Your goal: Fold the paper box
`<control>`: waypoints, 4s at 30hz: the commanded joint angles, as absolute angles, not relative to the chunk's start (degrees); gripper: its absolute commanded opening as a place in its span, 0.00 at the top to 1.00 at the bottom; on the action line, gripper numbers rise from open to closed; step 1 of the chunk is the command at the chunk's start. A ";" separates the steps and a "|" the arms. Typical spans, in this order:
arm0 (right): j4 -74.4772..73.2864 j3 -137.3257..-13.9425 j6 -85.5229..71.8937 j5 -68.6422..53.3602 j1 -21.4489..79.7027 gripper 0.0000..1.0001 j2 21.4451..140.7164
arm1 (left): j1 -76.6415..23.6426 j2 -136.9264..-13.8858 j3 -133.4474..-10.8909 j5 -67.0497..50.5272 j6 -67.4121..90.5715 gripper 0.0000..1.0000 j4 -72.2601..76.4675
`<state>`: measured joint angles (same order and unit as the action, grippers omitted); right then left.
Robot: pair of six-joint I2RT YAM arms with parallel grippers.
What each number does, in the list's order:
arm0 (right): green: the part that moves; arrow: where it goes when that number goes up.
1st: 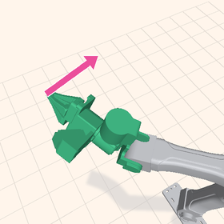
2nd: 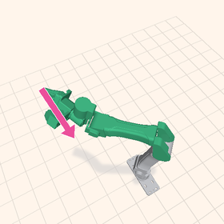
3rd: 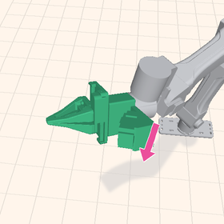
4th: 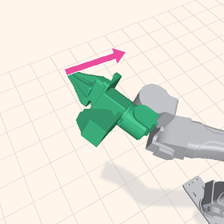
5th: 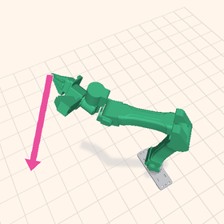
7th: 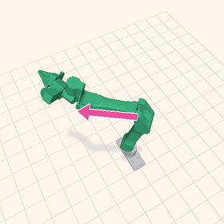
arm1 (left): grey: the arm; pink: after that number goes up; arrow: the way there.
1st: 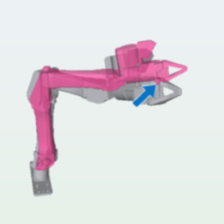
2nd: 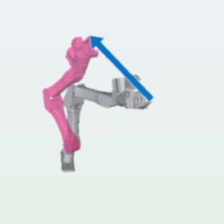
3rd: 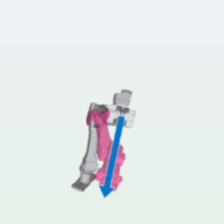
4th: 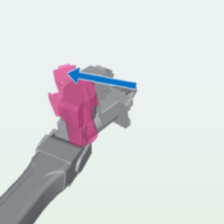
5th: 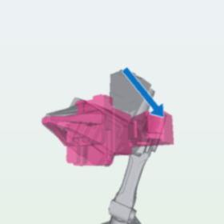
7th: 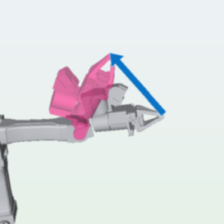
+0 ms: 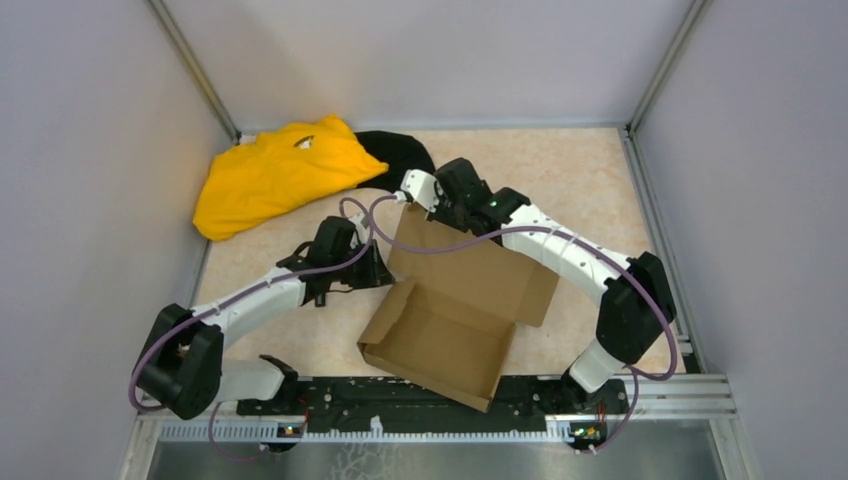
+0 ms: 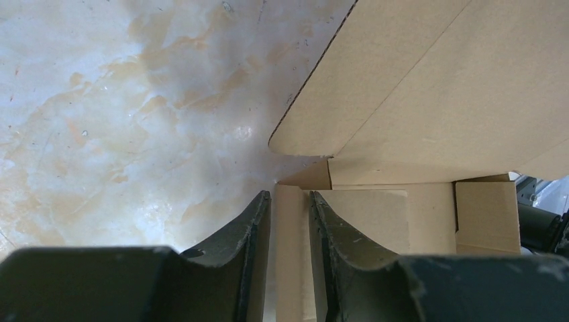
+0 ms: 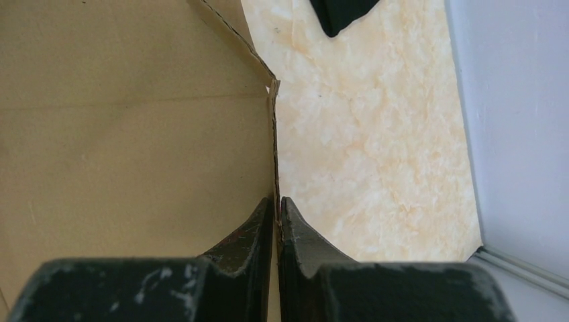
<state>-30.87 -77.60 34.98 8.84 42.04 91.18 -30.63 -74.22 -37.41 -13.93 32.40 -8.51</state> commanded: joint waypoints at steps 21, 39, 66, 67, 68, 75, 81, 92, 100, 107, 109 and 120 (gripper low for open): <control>-21.63 -75.47 39.11 36.11 50.85 0.94 85.47 | -37.75 -65.71 -27.69 -10.95 38.54 0.66 -3.34; -18.89 -70.82 38.59 44.12 57.45 0.94 82.59 | -39.71 -54.56 -23.58 -7.13 40.18 0.63 -9.56; -19.09 -64.00 34.13 56.94 70.90 0.96 82.88 | -42.56 -54.48 -23.39 -2.59 39.88 0.62 -6.72; -19.22 -63.77 33.73 57.12 71.23 0.96 83.02 | -42.62 -54.45 -23.38 -2.51 39.84 0.62 -6.50; -19.39 -63.59 33.41 57.33 71.70 0.96 83.17 | -42.70 -54.41 -23.38 -2.39 39.92 0.62 -6.28; -20.20 -63.19 31.49 58.35 73.29 0.96 83.31 | -43.20 -56.59 -24.70 -2.07 39.16 0.58 -5.23; -20.47 -62.42 29.69 58.36 73.89 0.96 83.30 | -44.47 -60.69 -26.31 -1.07 37.64 0.56 -4.00; -19.78 -61.08 28.69 57.59 74.05 0.96 82.48 | -49.16 -66.21 -29.20 6.71 36.91 0.54 -5.63; -18.62 -60.07 28.79 56.95 74.01 0.95 82.36 | -50.93 -69.03 -31.60 12.58 35.88 0.53 -8.57; -18.02 -60.03 29.27 56.77 74.06 0.95 82.16 | -52.41 -71.30 -34.19 19.03 35.22 0.54 -14.06; -17.84 -59.67 29.19 56.70 74.00 0.95 82.01 | -52.88 -71.45 -34.62 21.14 35.30 0.54 -15.56; -16.60 -57.78 29.02 55.90 74.03 0.95 80.99 | -54.65 -73.76 -37.08 27.49 35.66 0.59 -18.91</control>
